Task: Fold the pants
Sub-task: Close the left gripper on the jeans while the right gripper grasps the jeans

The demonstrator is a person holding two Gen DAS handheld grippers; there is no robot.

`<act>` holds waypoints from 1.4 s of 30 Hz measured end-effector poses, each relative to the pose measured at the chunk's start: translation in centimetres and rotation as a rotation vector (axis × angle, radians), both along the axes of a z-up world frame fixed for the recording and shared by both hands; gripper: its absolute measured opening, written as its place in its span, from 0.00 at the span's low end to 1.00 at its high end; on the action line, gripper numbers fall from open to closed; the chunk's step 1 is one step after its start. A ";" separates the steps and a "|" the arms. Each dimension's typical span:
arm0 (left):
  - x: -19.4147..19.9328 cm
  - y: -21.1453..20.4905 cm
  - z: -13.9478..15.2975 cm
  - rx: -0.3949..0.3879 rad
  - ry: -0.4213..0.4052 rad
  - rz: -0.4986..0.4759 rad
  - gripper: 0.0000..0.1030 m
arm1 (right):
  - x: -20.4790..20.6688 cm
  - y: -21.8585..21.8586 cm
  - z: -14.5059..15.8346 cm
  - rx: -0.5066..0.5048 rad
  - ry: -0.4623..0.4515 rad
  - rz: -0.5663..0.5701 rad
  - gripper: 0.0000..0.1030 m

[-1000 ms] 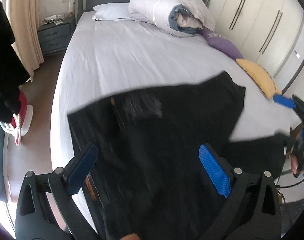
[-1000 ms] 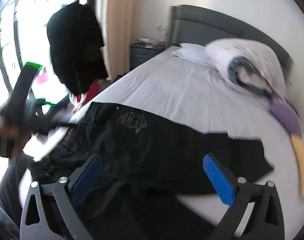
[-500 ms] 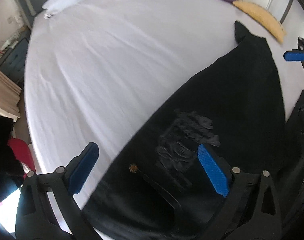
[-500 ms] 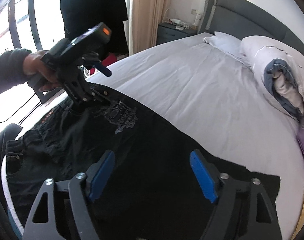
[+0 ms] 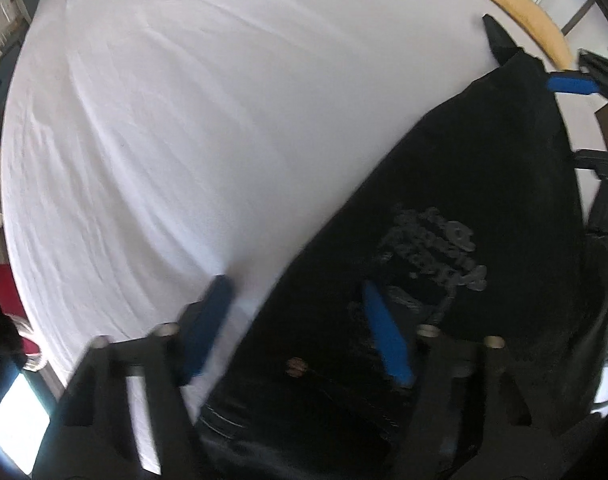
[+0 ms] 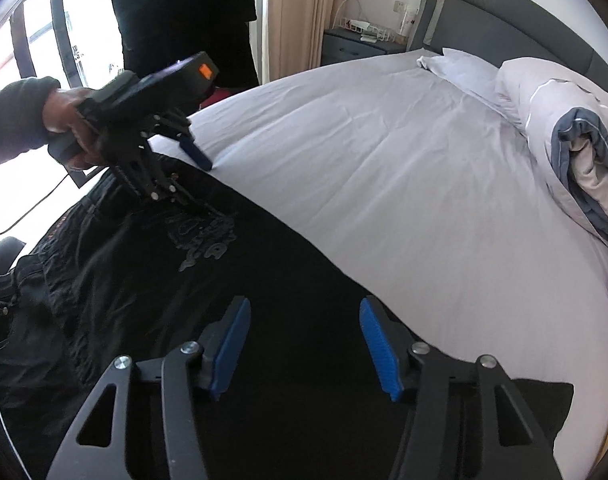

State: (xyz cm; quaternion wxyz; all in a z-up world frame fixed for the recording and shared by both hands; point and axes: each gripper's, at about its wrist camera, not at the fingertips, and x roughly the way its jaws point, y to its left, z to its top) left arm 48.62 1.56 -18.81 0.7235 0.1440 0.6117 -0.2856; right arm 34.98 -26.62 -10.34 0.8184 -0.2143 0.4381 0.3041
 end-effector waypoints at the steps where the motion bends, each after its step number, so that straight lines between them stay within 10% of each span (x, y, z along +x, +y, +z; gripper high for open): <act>1: 0.0 -0.1 0.1 -0.023 0.020 0.001 0.31 | 0.4 0.1 -0.2 -0.003 0.005 0.001 0.56; 4: -0.5 -0.4 0.5 -0.034 0.008 0.004 0.07 | 1.7 0.5 -0.8 -0.036 0.015 0.006 0.52; 16: -10.2 -0.1 5.8 -0.069 -0.295 -0.031 0.05 | 5.2 1.2 -2.0 -0.126 0.044 0.038 0.38; 32: -20.3 0.3 11.6 0.021 -0.610 -0.177 0.05 | 4.2 4.0 -2.6 -0.245 0.064 0.234 0.44; 42: -22.2 -0.5 6.4 0.047 -0.440 -0.198 0.05 | 4.2 6.3 -4.1 -0.371 0.158 0.365 0.44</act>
